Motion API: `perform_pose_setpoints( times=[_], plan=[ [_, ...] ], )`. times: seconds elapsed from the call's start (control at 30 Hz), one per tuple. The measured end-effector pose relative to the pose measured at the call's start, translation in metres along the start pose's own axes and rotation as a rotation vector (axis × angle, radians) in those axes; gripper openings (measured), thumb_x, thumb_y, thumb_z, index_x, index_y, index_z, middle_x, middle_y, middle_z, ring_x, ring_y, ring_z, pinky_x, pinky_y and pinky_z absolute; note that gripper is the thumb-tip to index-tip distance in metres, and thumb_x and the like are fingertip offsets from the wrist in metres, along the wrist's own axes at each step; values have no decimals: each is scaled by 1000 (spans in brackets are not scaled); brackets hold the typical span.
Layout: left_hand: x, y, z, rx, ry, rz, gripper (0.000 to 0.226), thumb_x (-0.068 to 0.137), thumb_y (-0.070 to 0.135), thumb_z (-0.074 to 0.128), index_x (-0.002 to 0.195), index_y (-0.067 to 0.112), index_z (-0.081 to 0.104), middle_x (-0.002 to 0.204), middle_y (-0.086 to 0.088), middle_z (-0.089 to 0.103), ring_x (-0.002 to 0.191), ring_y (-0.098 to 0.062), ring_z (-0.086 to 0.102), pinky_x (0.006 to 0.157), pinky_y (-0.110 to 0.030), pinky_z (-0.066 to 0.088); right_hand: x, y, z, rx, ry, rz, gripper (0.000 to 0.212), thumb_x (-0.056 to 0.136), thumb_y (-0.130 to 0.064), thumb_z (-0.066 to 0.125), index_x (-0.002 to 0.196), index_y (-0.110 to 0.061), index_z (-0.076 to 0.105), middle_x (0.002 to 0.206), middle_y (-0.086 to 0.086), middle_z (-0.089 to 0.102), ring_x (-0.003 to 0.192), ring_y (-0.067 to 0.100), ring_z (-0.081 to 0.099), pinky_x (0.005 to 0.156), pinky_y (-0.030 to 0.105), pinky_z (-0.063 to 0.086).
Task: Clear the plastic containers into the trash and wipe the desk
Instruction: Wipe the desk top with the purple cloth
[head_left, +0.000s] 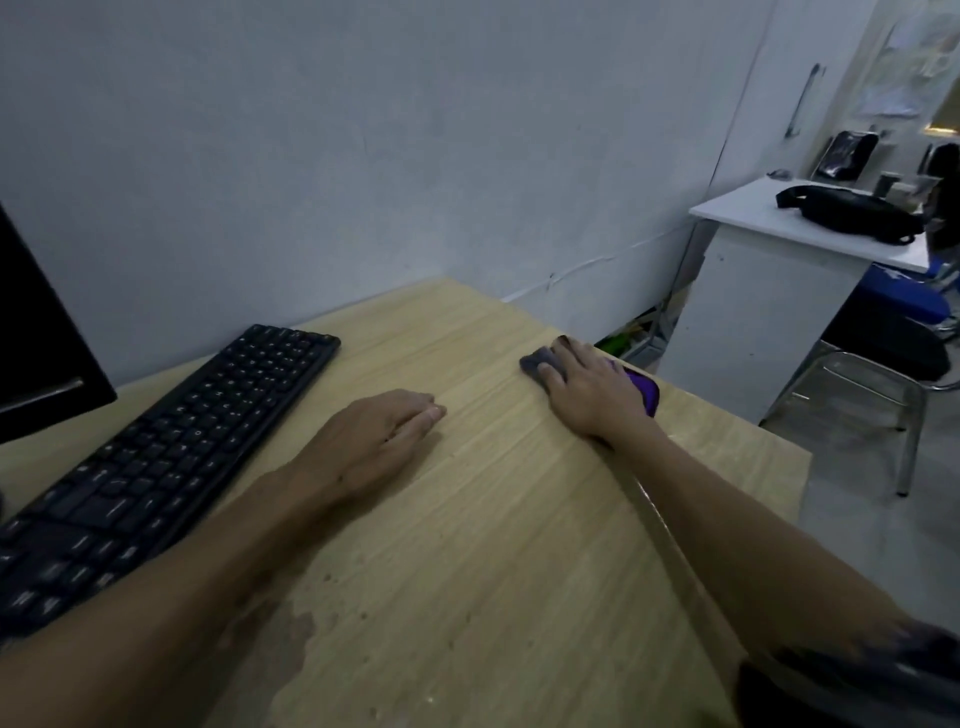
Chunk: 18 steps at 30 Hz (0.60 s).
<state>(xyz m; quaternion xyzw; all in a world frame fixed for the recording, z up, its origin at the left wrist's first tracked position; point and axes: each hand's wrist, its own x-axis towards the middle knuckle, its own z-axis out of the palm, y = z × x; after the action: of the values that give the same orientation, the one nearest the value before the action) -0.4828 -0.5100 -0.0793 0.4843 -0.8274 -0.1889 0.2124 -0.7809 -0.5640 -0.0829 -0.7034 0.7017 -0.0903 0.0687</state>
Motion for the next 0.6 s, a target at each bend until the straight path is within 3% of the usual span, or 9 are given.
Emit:
perform_pose_setpoints(
  times=[0.07,0.13,0.37,0.47,0.6],
  plan=[
    [6,1,2,13,20,-10,48,107,52,31,132,30,66,137,10,63,116,-7,58,96,-33,47,14,0,4,1,12,132,66,105,-55,15,164,-24,14,172,-2,6,158,21,5,127,50,4],
    [8,2,1,27,34,-27,51,107,54,29,131,30,67,131,12,64,110,-7,58,94,-34,47,14,-7,4,-3,-14,135,66,106,-54,14,164,-24,10,173,-2,2,159,19,-1,127,49,0],
    [17,0,-13,-208,64,-129,60,106,60,28,103,29,80,113,12,74,105,-6,65,95,-33,49,-99,-89,7,-3,-134,-445,62,106,-57,23,163,-34,12,172,-10,4,158,9,-1,128,48,4],
    [15,-4,-24,-158,66,-137,65,103,64,27,96,27,80,113,11,74,107,-7,66,100,-38,48,-153,-116,11,16,-189,-704,61,107,-58,26,163,-37,13,171,-15,3,157,5,-5,127,37,-4],
    [11,-17,-45,18,33,-122,75,95,72,22,98,24,80,110,7,75,102,-11,67,100,-43,50,-138,-107,4,43,-260,-823,59,108,-55,30,162,-39,16,170,-19,6,156,0,-4,128,36,-1]
  ],
)
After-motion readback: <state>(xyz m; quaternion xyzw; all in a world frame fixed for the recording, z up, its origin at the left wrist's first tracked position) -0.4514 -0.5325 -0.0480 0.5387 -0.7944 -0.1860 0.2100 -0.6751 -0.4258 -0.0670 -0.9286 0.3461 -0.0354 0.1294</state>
